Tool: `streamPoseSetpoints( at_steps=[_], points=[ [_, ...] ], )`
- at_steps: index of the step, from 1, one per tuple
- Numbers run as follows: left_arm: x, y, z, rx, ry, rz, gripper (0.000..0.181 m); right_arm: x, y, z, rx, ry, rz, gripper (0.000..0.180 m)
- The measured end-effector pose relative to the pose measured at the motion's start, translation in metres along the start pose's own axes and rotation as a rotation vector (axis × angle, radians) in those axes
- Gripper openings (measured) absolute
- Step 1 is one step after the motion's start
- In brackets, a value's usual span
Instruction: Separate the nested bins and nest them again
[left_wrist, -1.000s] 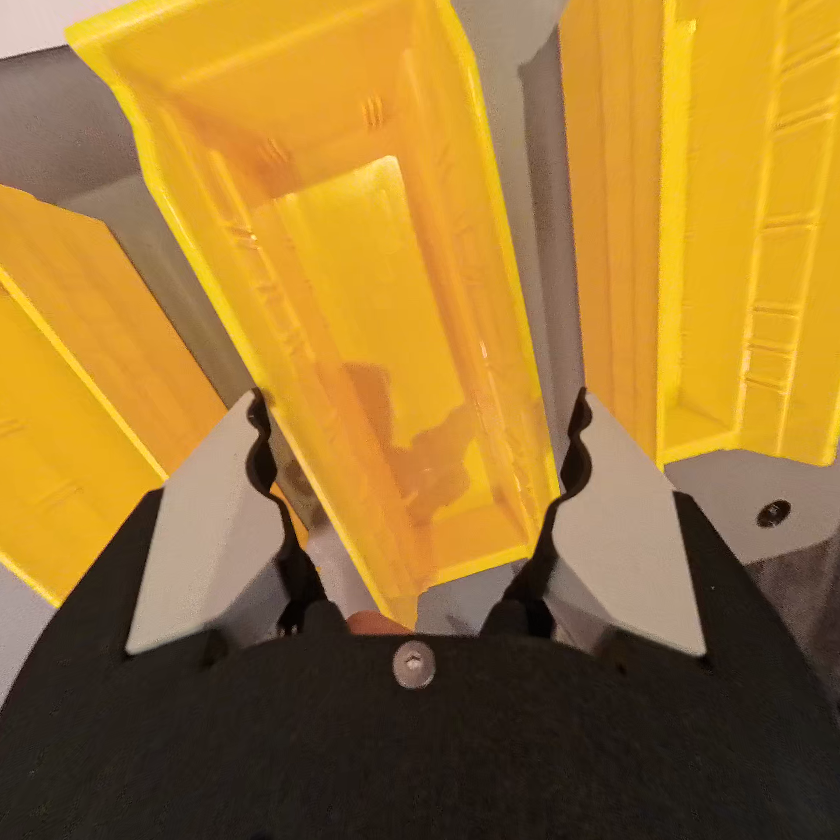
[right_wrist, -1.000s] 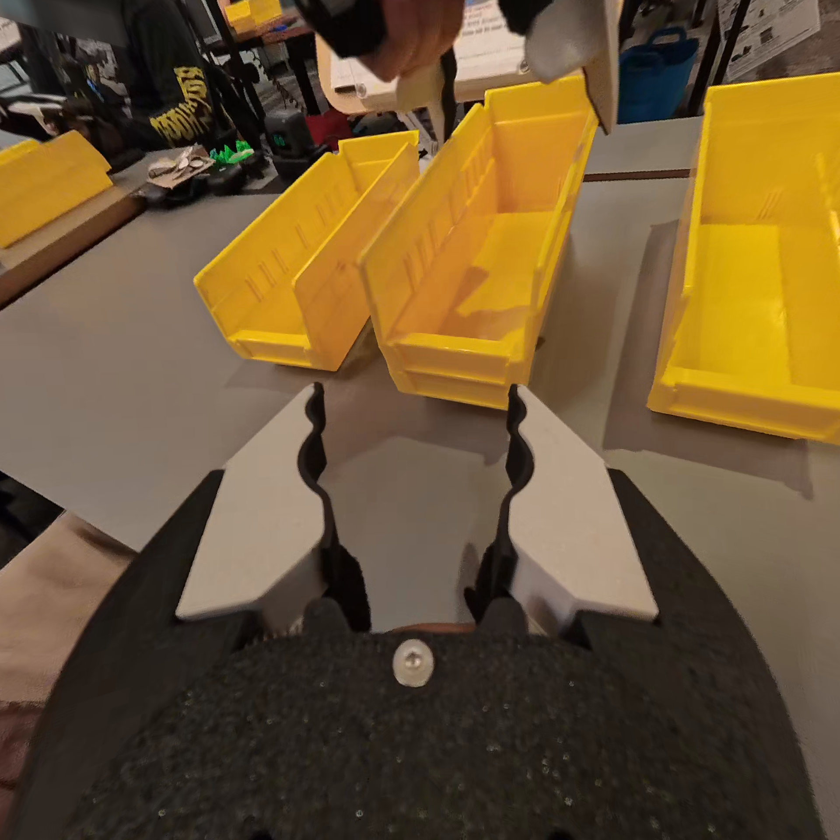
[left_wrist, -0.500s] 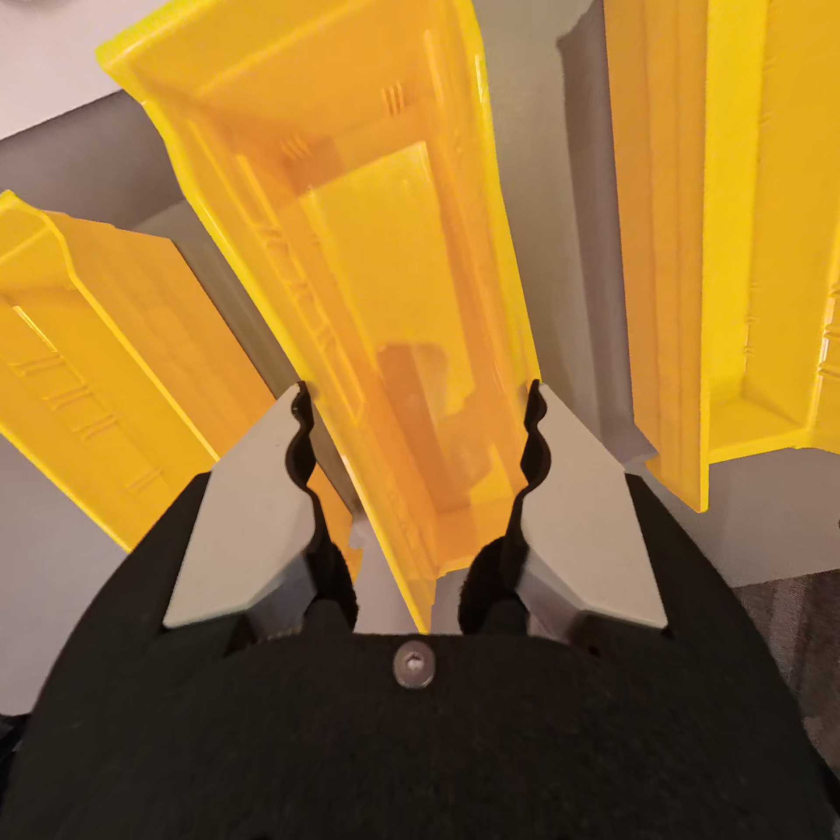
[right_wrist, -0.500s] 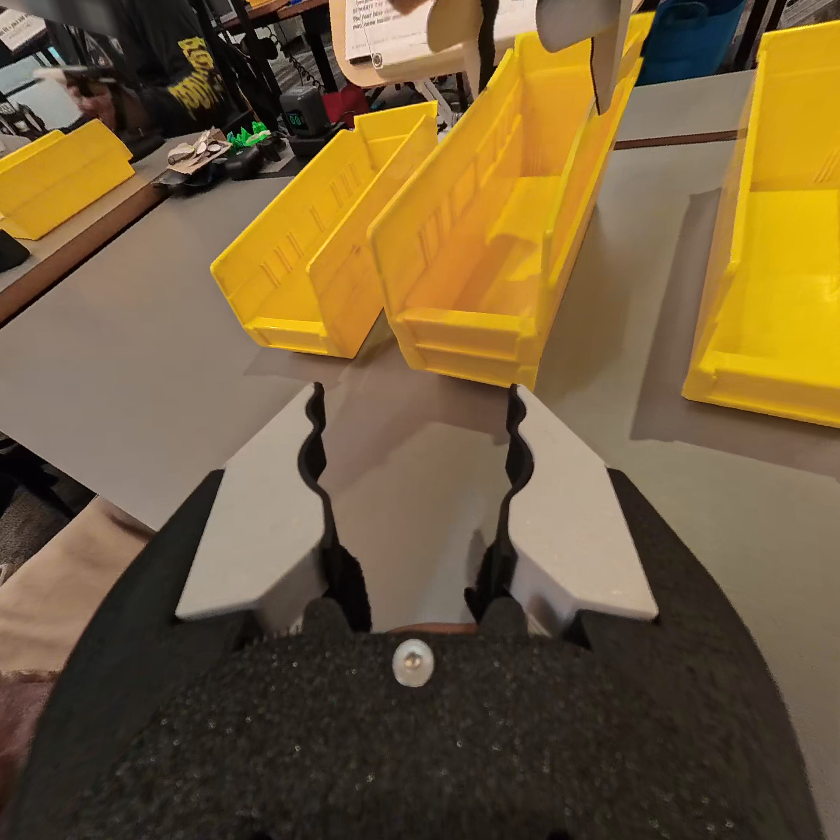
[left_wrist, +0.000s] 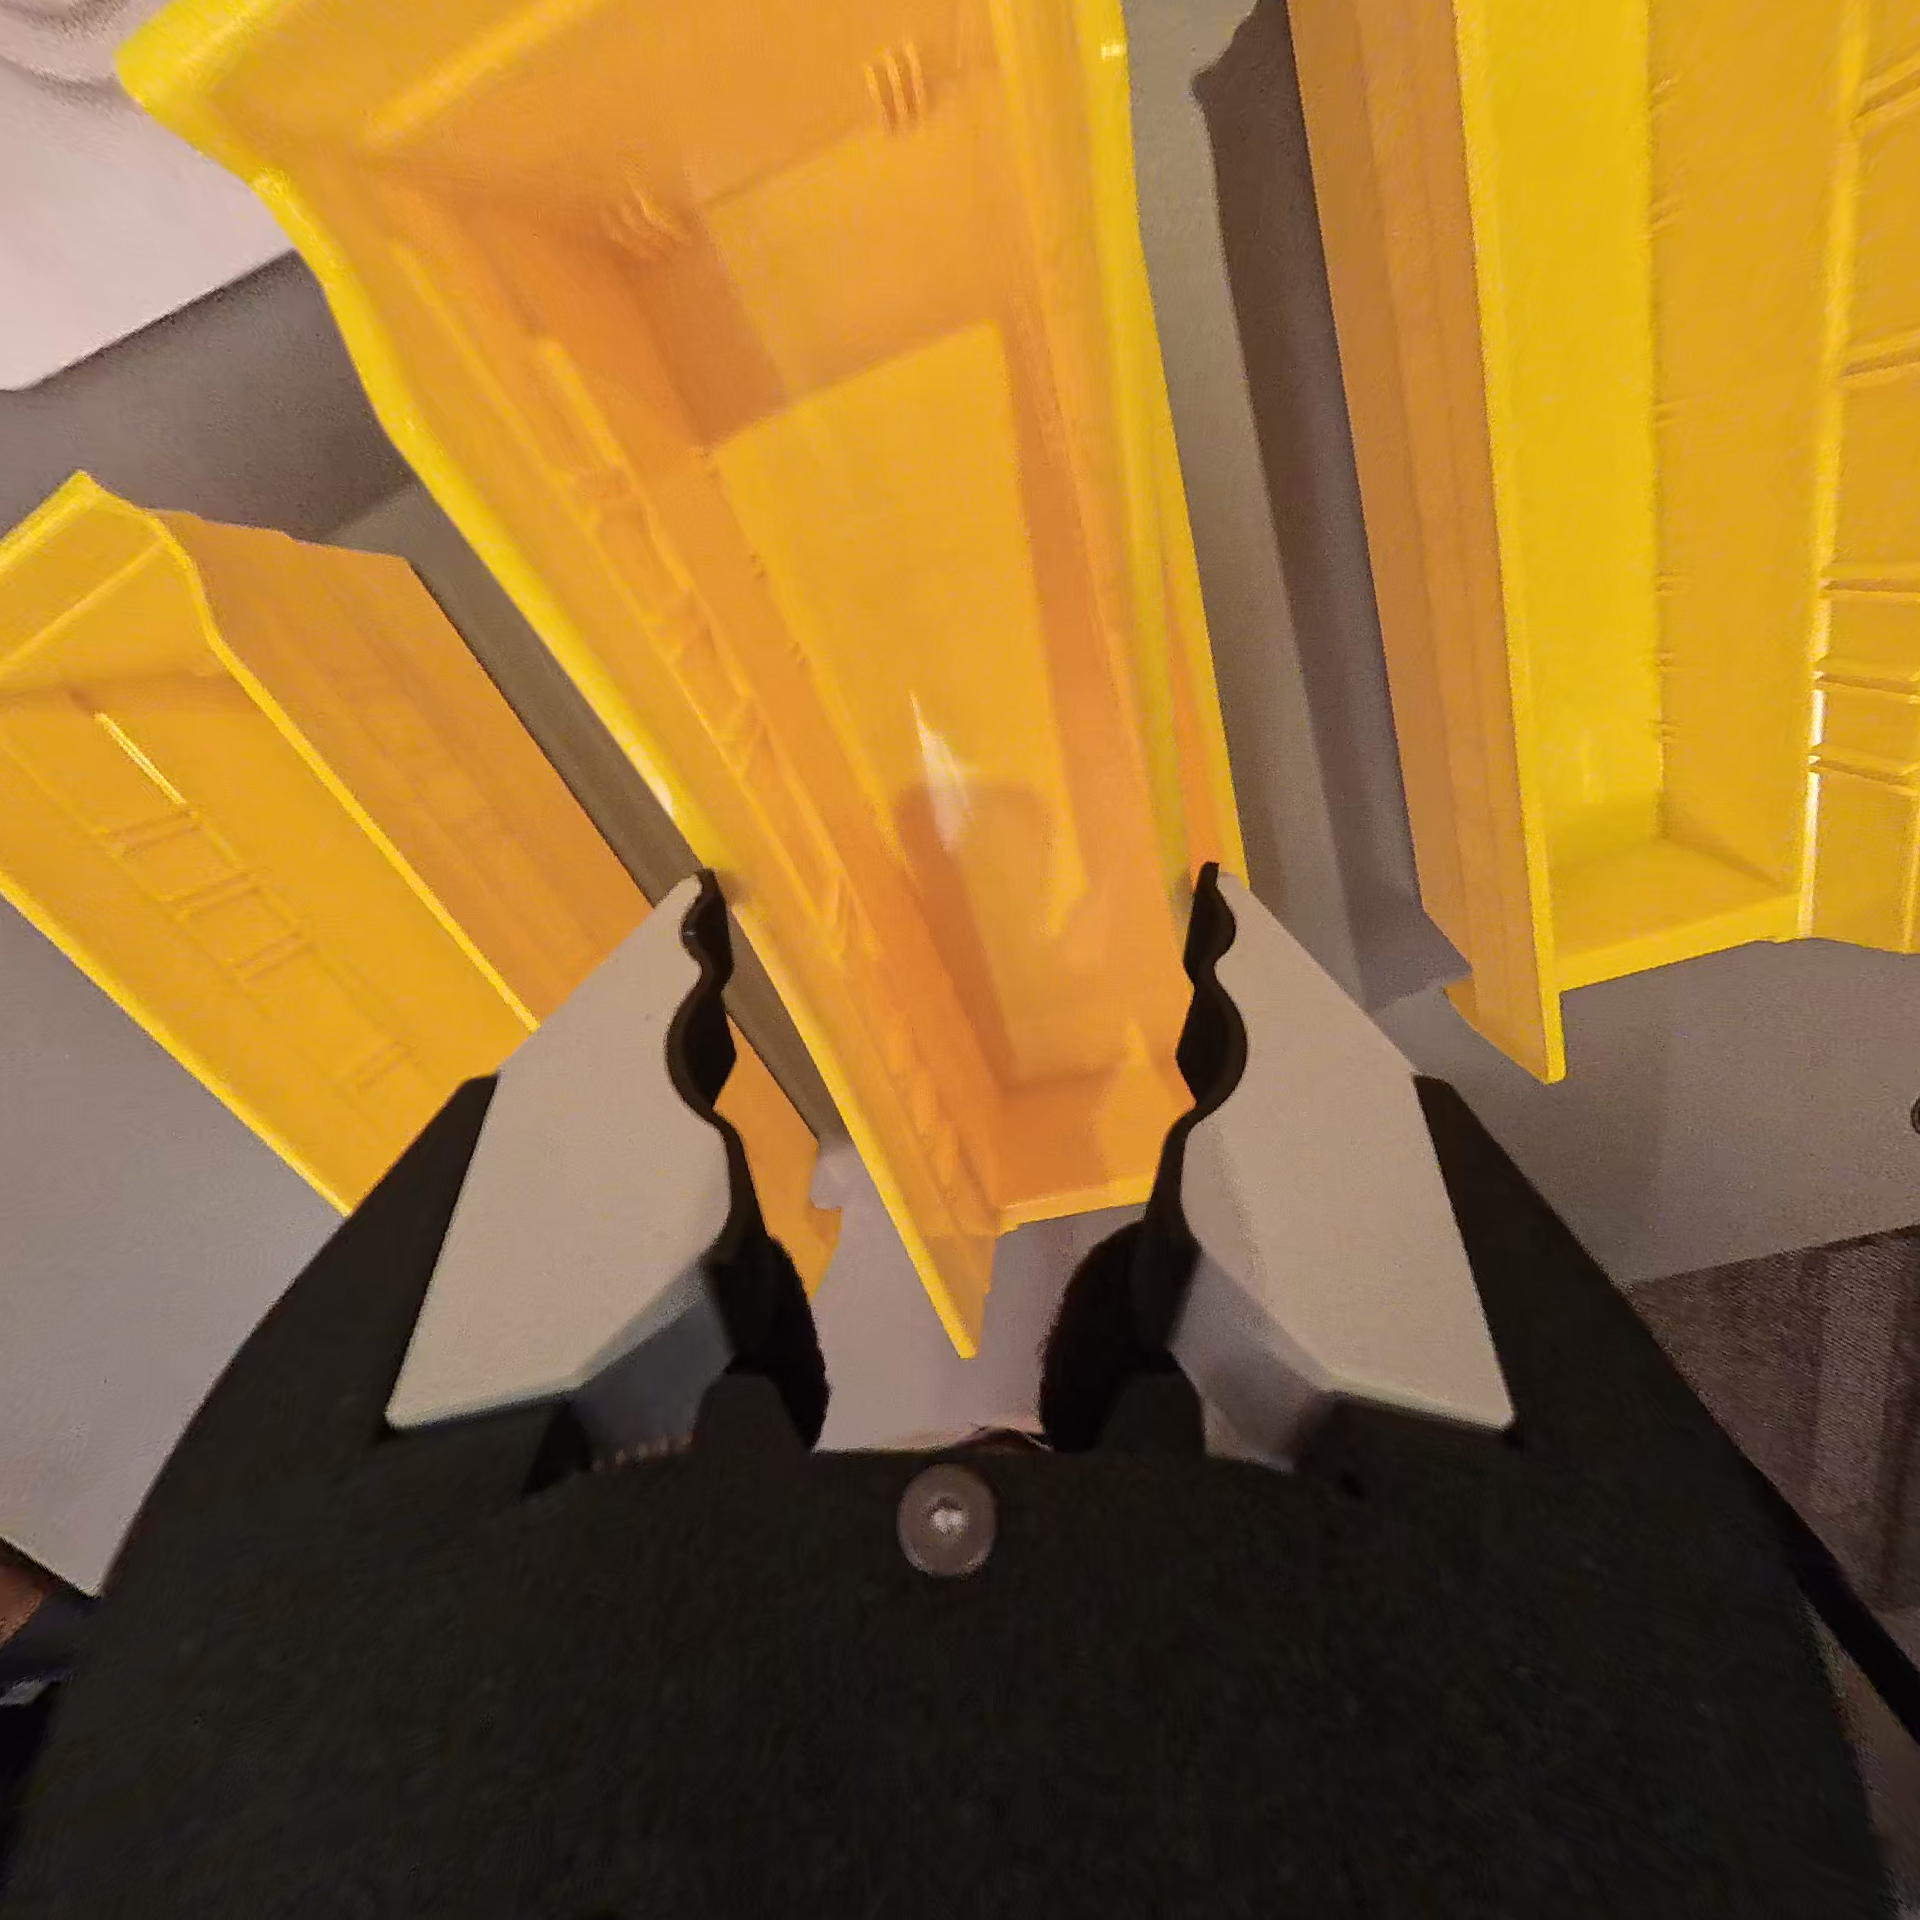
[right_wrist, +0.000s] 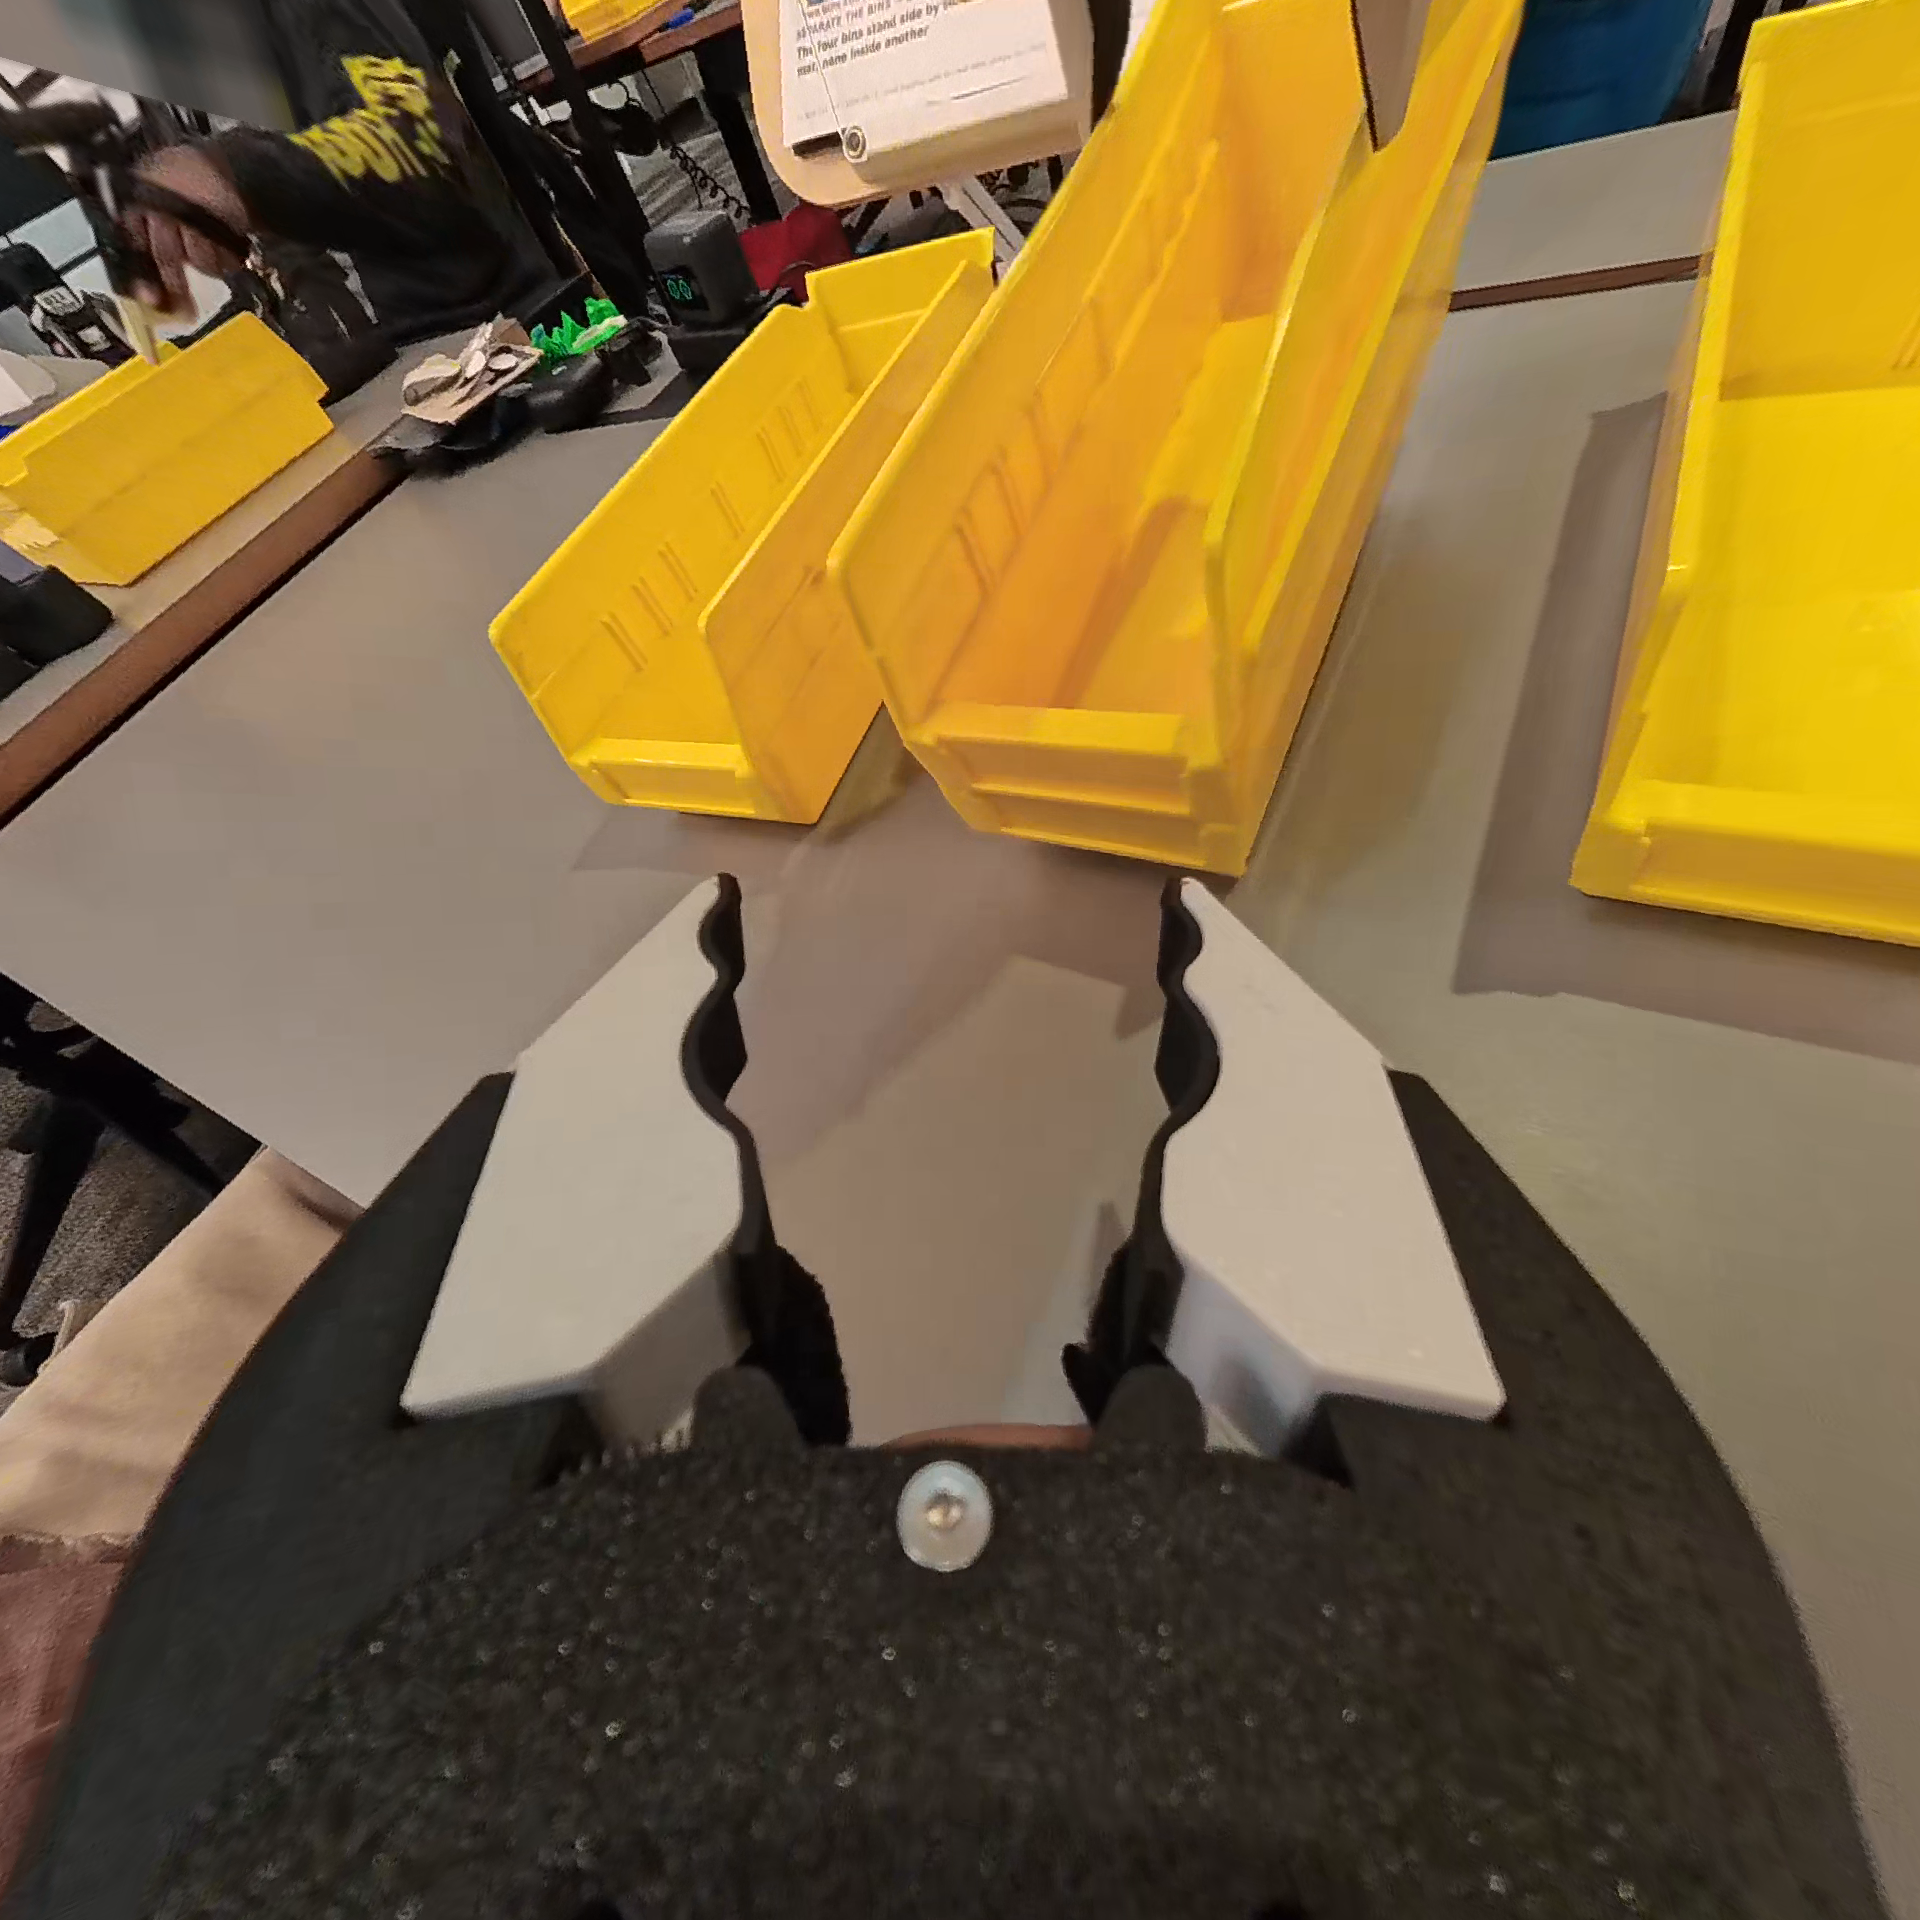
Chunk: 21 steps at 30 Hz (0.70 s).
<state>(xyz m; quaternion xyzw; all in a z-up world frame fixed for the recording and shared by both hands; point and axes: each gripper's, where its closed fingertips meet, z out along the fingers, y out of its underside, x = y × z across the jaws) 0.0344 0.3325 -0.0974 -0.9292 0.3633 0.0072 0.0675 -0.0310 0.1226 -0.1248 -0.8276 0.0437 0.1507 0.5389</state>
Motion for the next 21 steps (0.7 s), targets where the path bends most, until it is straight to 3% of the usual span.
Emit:
streamPoseSetpoints(
  at_steps=[13,21],
  points=[
    [0.009,-0.005,-0.013,0.052,-0.039,0.062,0.085,0.006,0.001,-0.001,-0.006,0.009,0.008,0.080],
    [0.018,0.002,0.008,0.029,0.006,0.120,0.084,0.012,0.003,-0.006,-0.013,0.032,0.000,0.080]
  ],
)
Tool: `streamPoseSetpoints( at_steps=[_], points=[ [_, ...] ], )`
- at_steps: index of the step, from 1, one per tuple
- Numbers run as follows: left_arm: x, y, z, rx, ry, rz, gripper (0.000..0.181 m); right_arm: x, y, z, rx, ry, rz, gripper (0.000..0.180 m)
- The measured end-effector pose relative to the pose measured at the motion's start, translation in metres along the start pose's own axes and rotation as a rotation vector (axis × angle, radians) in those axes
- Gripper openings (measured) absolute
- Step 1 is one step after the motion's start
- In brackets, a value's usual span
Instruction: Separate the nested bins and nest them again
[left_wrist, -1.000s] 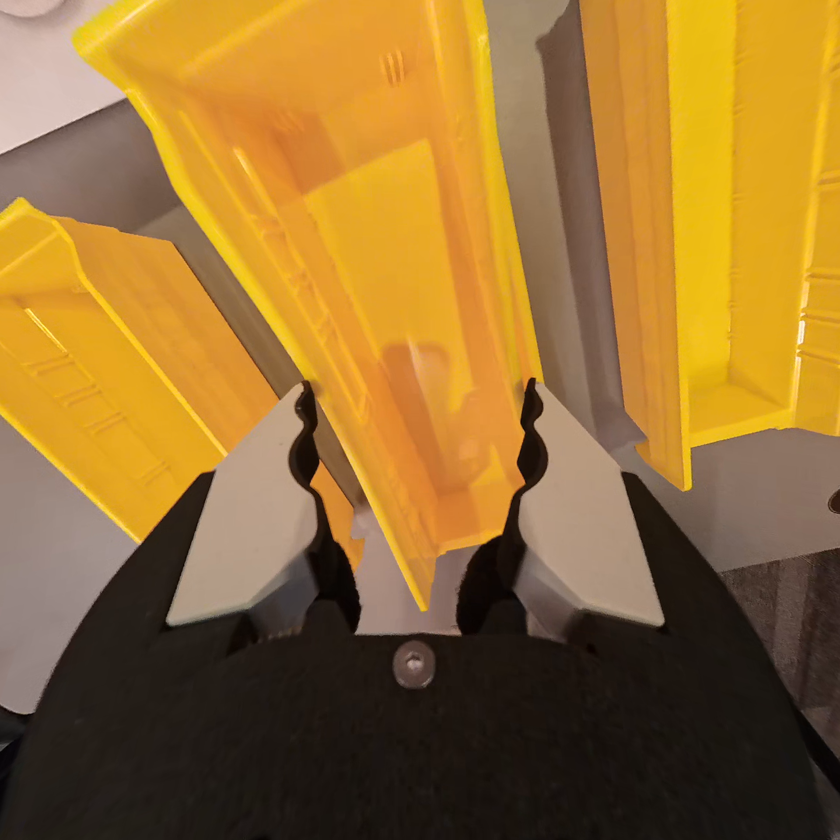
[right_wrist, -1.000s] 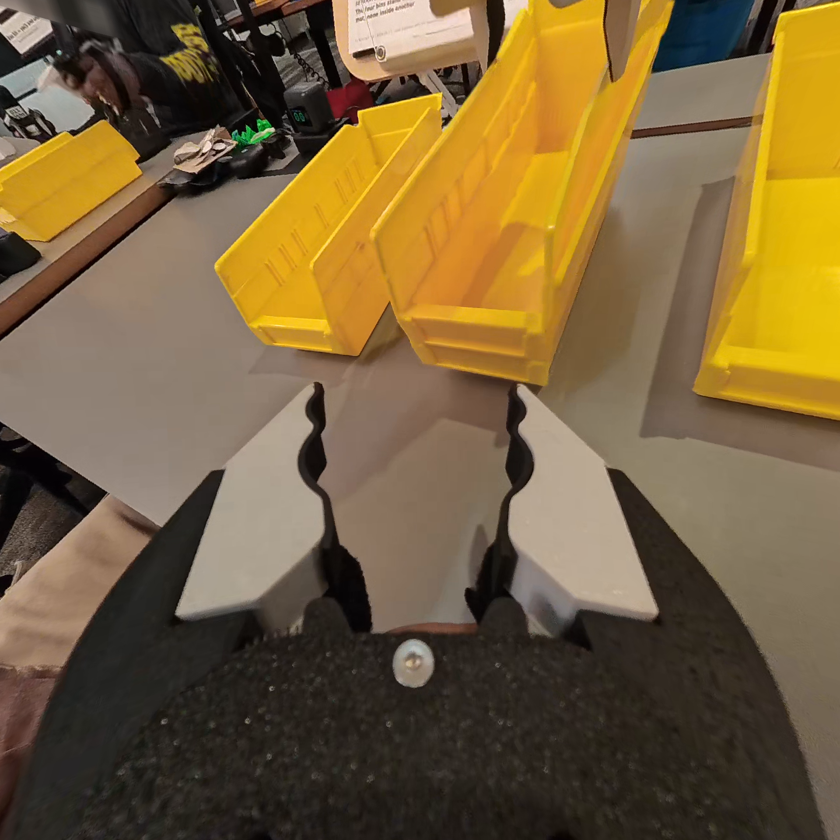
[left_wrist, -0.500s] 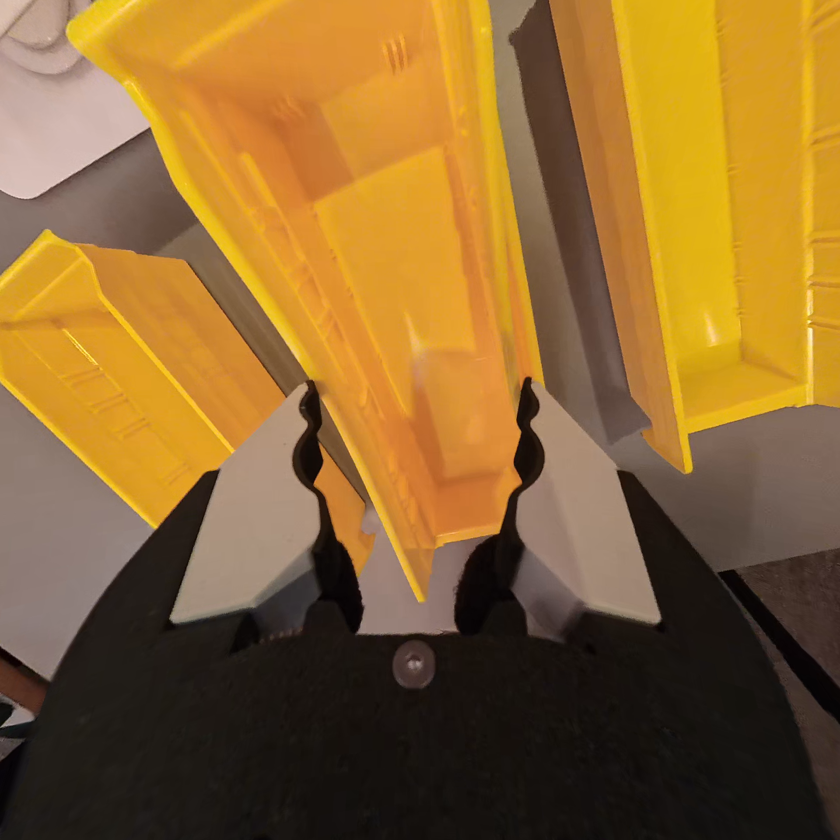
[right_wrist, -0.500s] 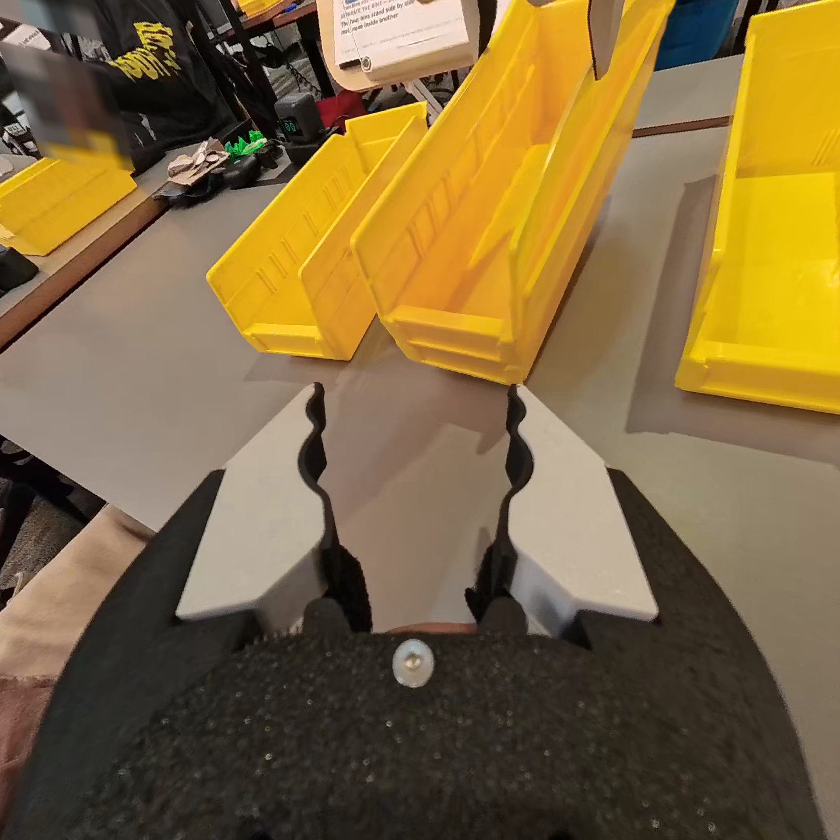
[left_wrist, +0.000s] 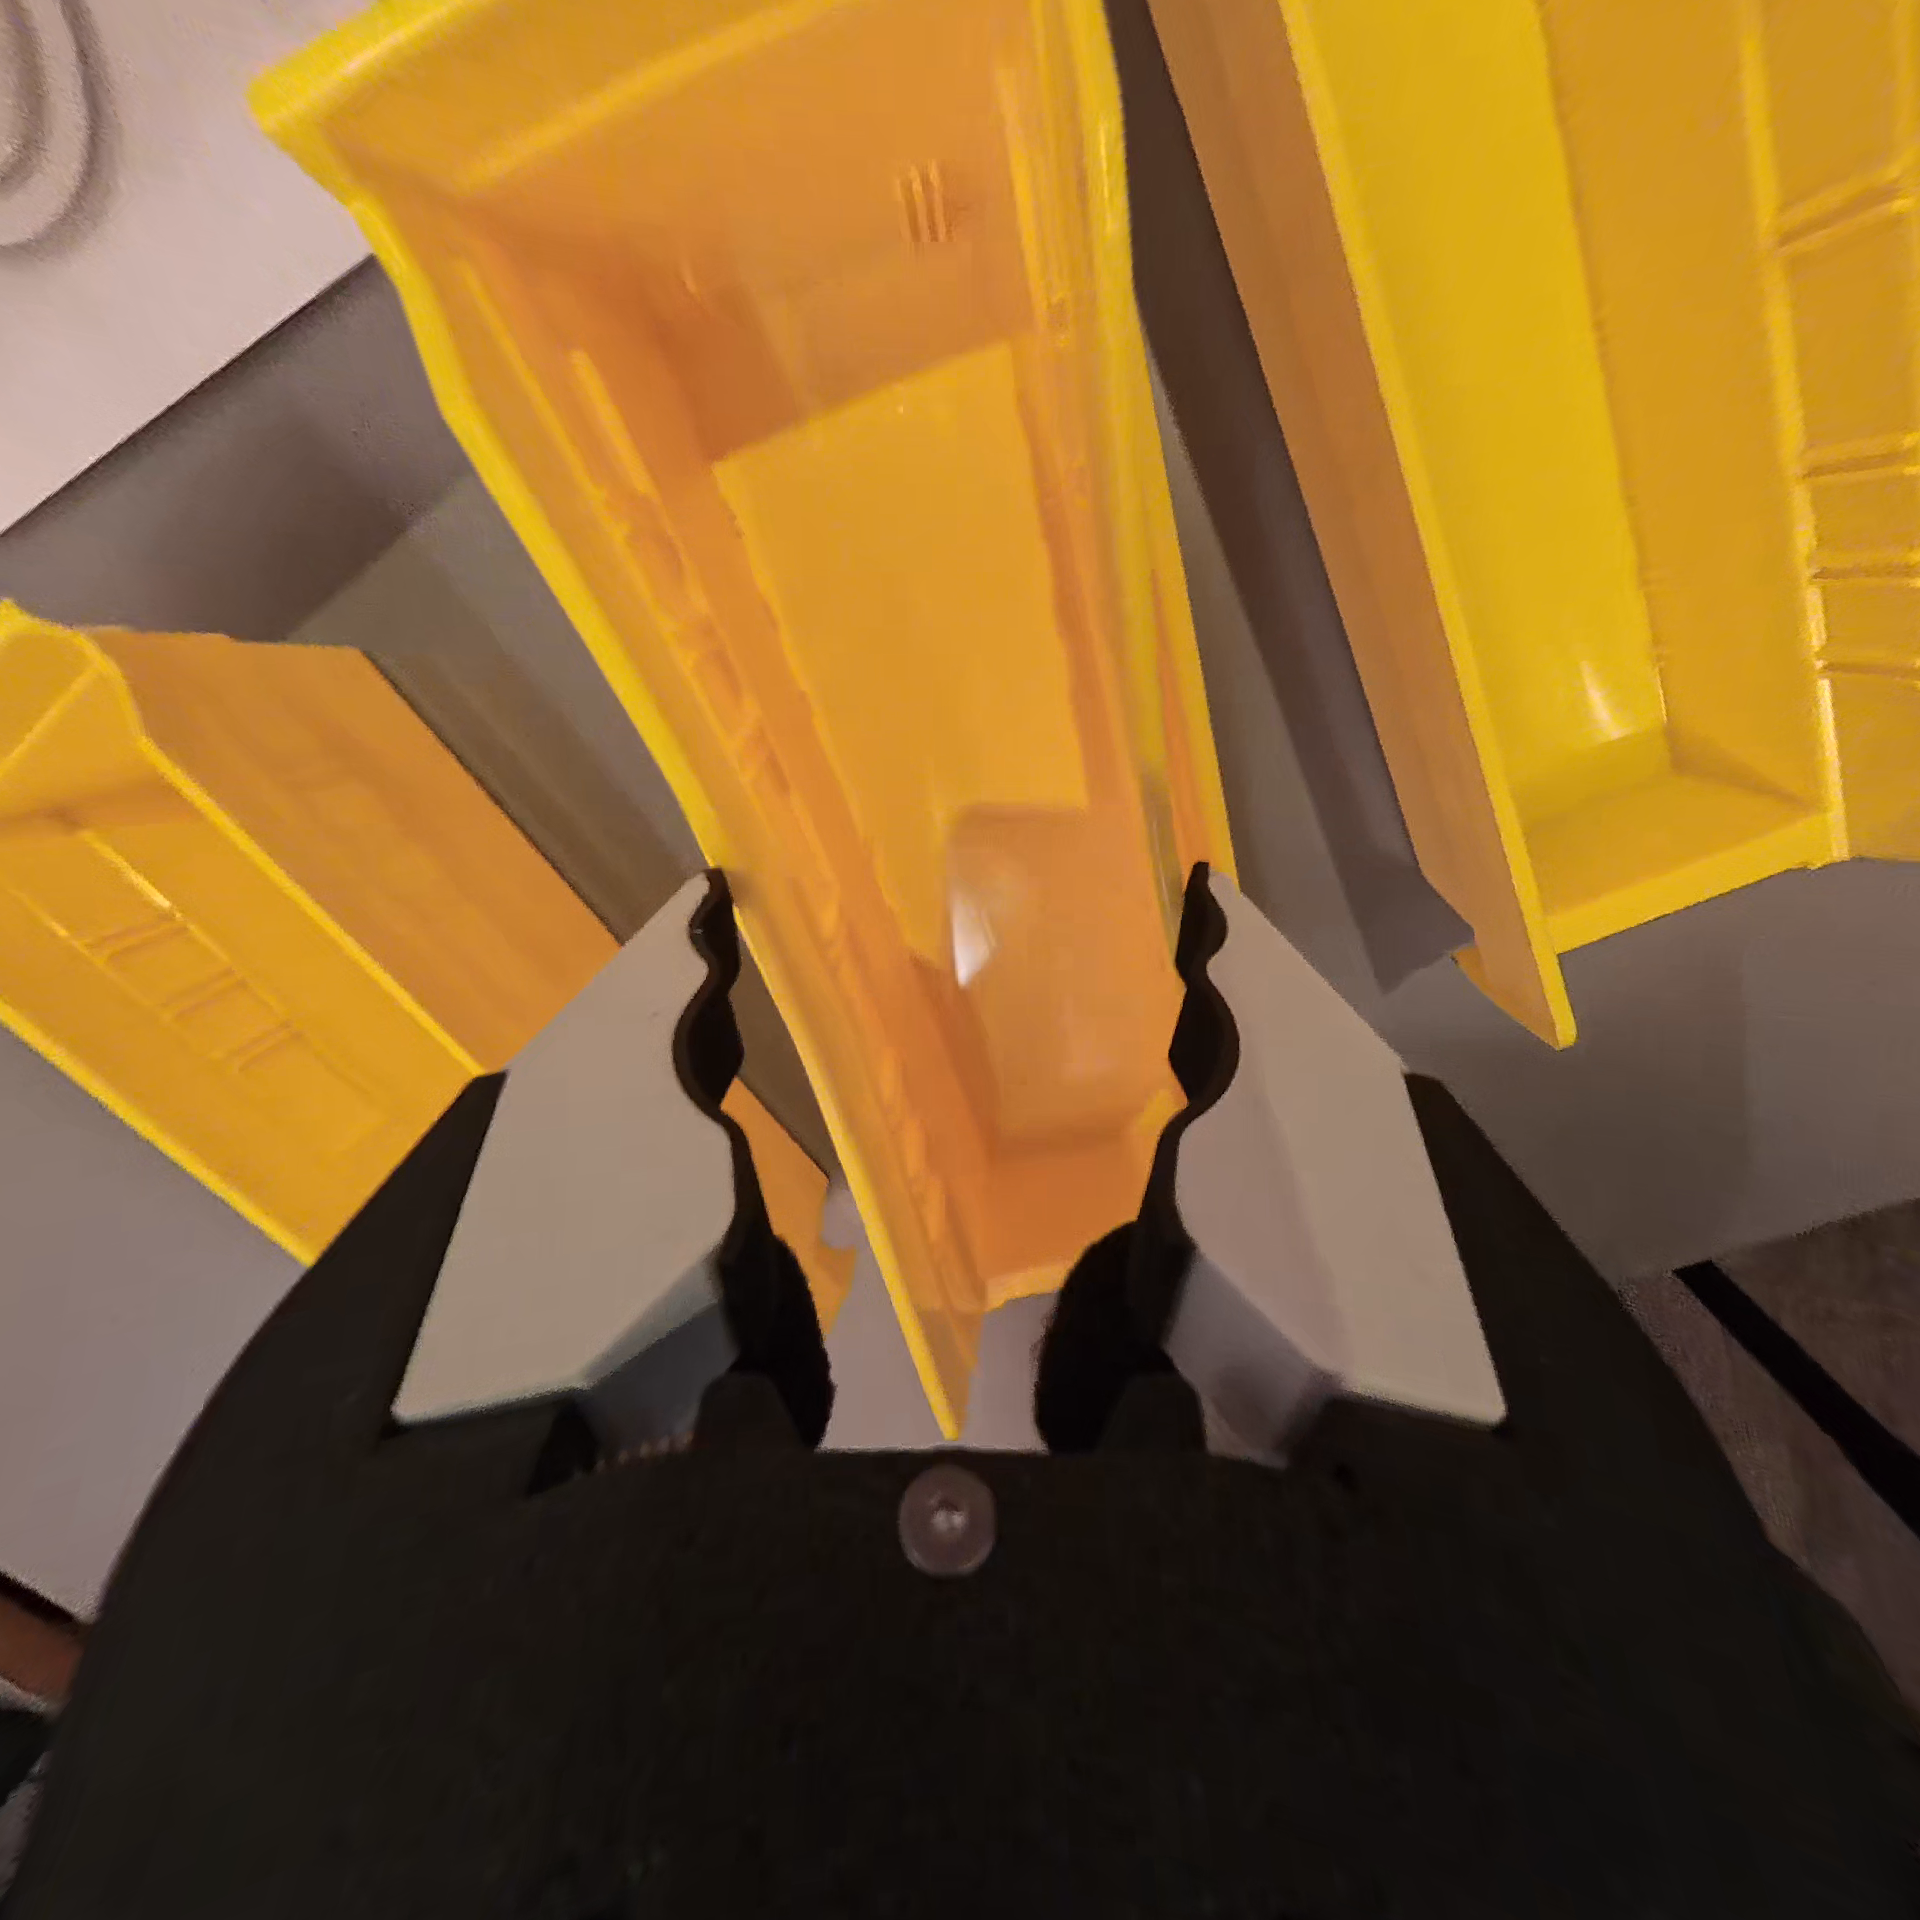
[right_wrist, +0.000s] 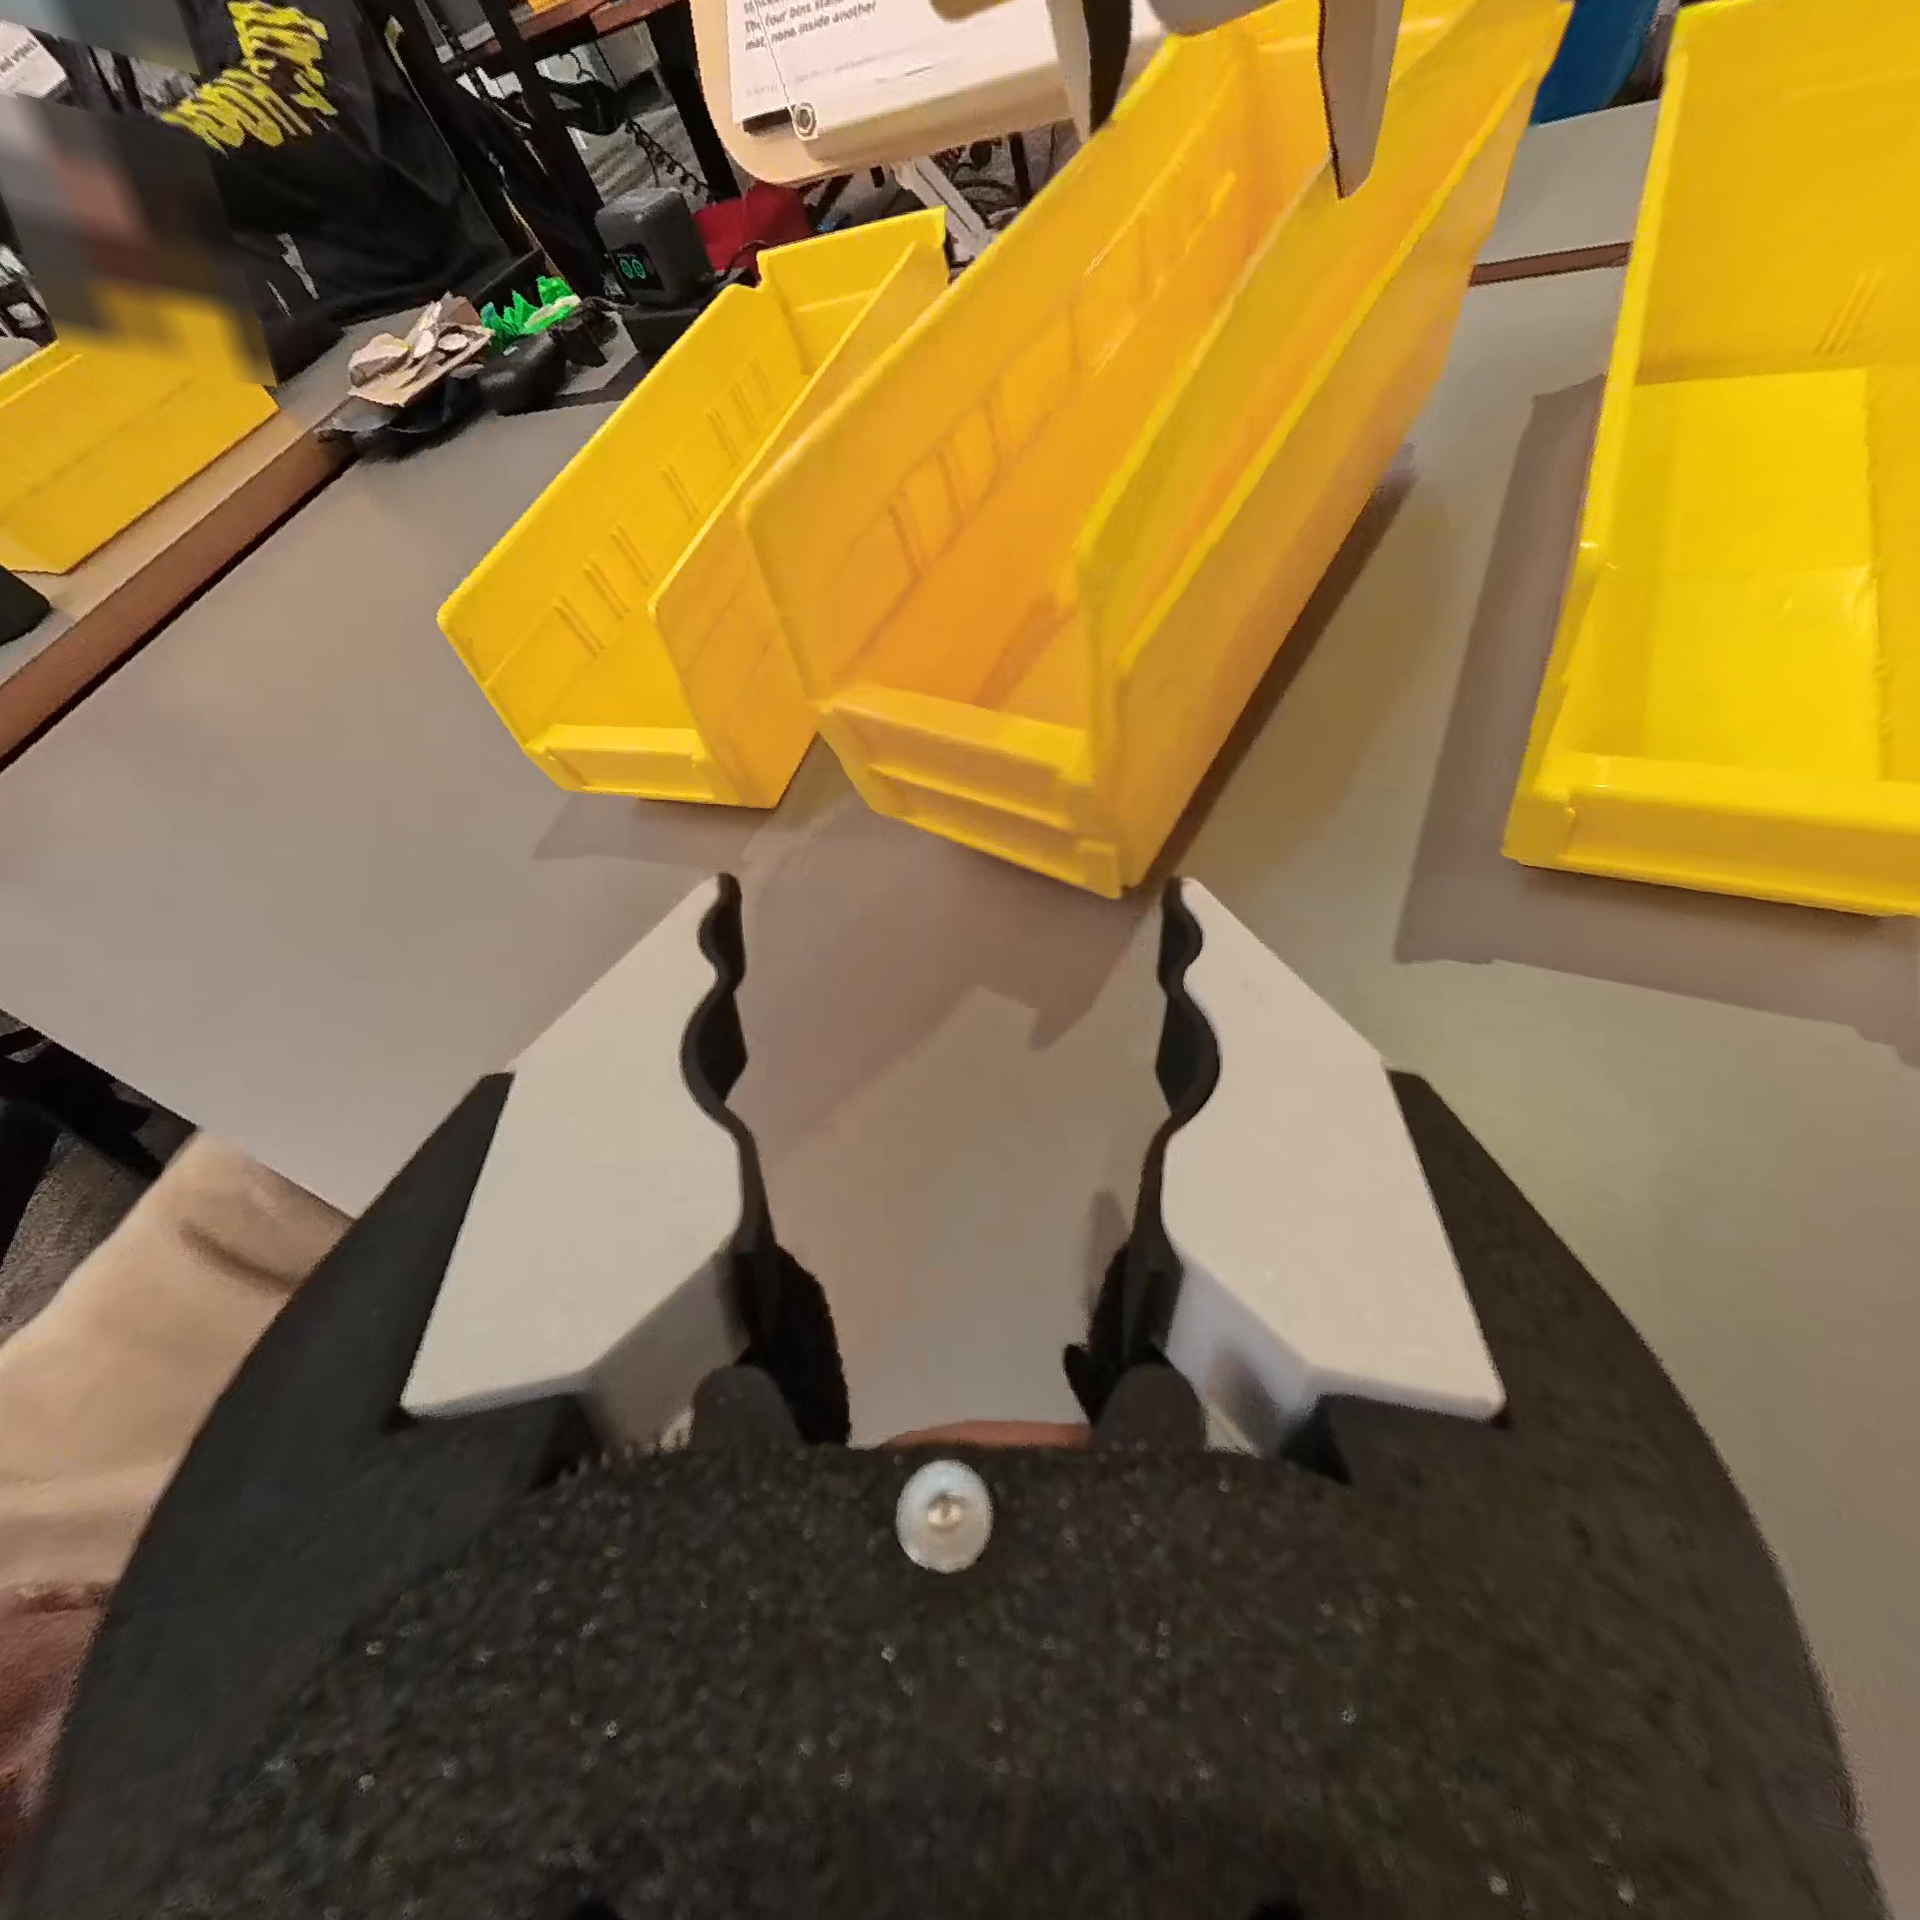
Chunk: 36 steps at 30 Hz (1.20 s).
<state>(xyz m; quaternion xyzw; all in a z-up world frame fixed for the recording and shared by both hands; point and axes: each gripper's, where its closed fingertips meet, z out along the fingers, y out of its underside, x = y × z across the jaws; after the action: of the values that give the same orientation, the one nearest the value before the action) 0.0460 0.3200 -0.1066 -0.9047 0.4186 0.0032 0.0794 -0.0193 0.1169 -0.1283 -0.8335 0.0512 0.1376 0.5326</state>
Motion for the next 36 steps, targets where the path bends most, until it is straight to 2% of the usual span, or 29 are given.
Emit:
streamPoseSetpoints(
  at_steps=[8,13,17,24,30,33,34,36],
  points=[
    [0.002,0.011,-0.005,-0.061,0.110,-0.003,0.083,0.015,-0.005,0.003,0.015,0.014,-0.032,0.080],
    [-0.004,0.007,-0.016,-0.020,0.053,0.060,0.084,0.042,-0.034,0.005,0.103,0.088,-0.056,0.065],
    [-0.003,0.022,-0.011,-0.027,0.055,0.058,0.084,0.046,-0.046,0.006,0.174,0.067,0.082,0.054],
    [-0.009,0.026,-0.019,-0.033,0.095,-0.015,0.085,0.038,-0.038,0.020,0.153,0.122,0.054,0.051],
    [-0.017,0.023,-0.017,-0.028,0.049,-0.037,0.085,0.043,-0.065,0.022,0.247,0.139,0.125,0.052],
    [-0.011,0.024,-0.014,-0.032,0.048,-0.031,0.085,0.052,-0.070,0.043,0.209,0.198,0.104,0.051],
    [-0.007,0.025,-0.013,-0.044,0.057,-0.034,0.084,0.056,-0.062,0.054,0.136,0.233,0.075,0.049],
    [-0.002,0.026,-0.011,-0.050,0.050,-0.019,0.083,0.062,-0.050,0.069,0.047,0.308,0.013,0.033]
  ],
)
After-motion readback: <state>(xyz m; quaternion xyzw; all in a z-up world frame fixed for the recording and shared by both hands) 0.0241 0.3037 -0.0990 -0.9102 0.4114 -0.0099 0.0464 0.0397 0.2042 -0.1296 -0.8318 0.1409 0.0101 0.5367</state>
